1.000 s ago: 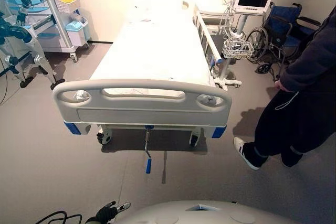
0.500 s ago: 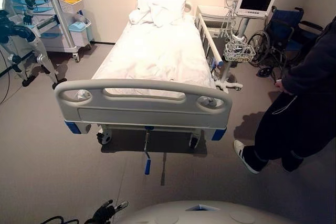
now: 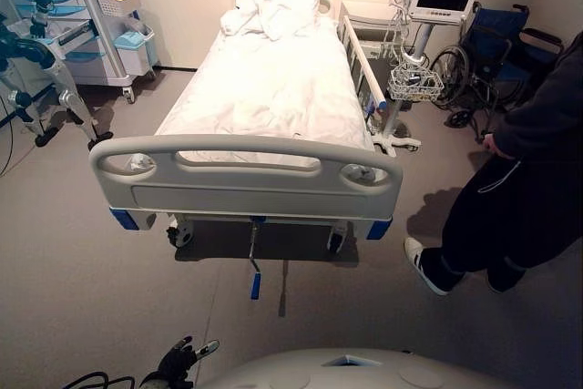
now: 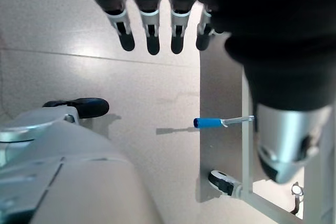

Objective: Raise the hospital bed

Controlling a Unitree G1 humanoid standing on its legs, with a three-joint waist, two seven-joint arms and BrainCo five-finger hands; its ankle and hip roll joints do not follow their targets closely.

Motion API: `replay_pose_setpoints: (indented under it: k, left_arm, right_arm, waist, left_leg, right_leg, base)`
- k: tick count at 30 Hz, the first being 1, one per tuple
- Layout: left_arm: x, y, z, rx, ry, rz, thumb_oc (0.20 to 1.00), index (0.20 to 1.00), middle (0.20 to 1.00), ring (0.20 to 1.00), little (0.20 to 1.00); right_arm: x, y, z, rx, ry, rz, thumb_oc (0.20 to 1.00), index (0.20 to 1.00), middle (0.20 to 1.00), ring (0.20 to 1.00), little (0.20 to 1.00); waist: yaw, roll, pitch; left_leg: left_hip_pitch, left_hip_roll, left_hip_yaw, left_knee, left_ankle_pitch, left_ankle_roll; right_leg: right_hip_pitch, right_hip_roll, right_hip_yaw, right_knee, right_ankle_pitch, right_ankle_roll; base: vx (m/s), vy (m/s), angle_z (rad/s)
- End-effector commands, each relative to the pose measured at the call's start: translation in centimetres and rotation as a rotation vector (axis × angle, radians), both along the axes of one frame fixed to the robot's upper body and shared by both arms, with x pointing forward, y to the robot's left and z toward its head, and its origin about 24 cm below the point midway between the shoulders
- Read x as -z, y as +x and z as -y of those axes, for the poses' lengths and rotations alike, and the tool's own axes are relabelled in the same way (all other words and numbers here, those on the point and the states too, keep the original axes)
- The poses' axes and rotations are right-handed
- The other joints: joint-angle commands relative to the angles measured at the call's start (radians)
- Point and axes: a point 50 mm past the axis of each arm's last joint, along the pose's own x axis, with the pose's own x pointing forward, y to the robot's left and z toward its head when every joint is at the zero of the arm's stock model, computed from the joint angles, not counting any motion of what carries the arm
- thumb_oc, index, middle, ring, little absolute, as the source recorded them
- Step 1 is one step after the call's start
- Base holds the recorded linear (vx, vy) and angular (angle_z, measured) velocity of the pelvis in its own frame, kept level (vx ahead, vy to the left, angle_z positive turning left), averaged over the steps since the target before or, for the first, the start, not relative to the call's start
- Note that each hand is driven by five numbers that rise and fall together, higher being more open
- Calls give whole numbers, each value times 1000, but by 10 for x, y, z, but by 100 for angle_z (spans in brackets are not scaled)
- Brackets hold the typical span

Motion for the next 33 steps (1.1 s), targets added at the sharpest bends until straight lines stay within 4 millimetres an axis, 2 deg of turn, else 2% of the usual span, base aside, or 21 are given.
replay_pose_setpoints:
  k: [1, 7, 10, 15, 17, 33]
  left_arm:
    - [-2, 22, 1, 53, 2, 31, 1000, 1000, 1000, 1000, 1000]
    - [-2, 19, 0, 51, 6, 22, 1000, 1000, 1000, 1000, 1000]
    - [-1, 31, 12, 58, -1, 72, 1000, 1000, 1000, 1000, 1000]
    - [-1, 29, 12, 60, -12, 64, 1000, 1000, 1000, 1000, 1000]
    - [0, 26, 12, 53, -25, 43, 1000, 1000, 1000, 1000, 1000]
    - [0, 24, 10, 57, -36, 26, 1000, 1000, 1000, 1000, 1000]
  right_arm:
    - [-7, 34, 8, -26, -25, 102, 1000, 1000, 1000, 1000, 1000]
    - [-12, 48, 8, -100, -60, 168, 1000, 1000, 1000, 1000, 1000]
    - [-16, 60, 2, -180, -102, 247, 1000, 1000, 1000, 1000, 1000]
    - [-16, 57, 6, -194, -80, 219, 1000, 1000, 1000, 1000, 1000]
    - [-13, 51, 6, -148, -38, 181, 1000, 1000, 1000, 1000, 1000]
    - [-14, 50, 11, -152, -48, 166, 1000, 1000, 1000, 1000, 1000]
  waist:
    - [19, 6, 13]
    - [13, 14, 17]
    - [2, 21, 23]
    - [0, 20, 26]
    - [3, 18, 16]
    - [3, 16, 13]
  left_leg:
    - [32, -61, 30, 7, -28, 30]
    - [35, -62, 39, 6, -30, 30]
    - [37, -61, 50, 6, -32, 31]
    - [39, -60, 55, 6, -34, 31]
    - [43, -61, 56, 6, -37, 30]
    - [50, -61, 59, 6, -42, 31]
  right_leg:
    - [-19, 8, -10, 132, -80, 51]
    - [-20, 8, -4, 135, -80, 52]
    - [-26, 10, 7, 143, -82, 54]
    - [-28, 9, 9, 147, -81, 54]
    - [-20, 9, 10, 137, -79, 53]
    - [-15, 10, 11, 133, -79, 52]
  base:
    - [0, 0, 0]
    - [0, 0, 0]
    - [-4, 14, -3]
    - [-7, 10, -7]
    - [0, 0, 0]
    - [0, 0, 0]
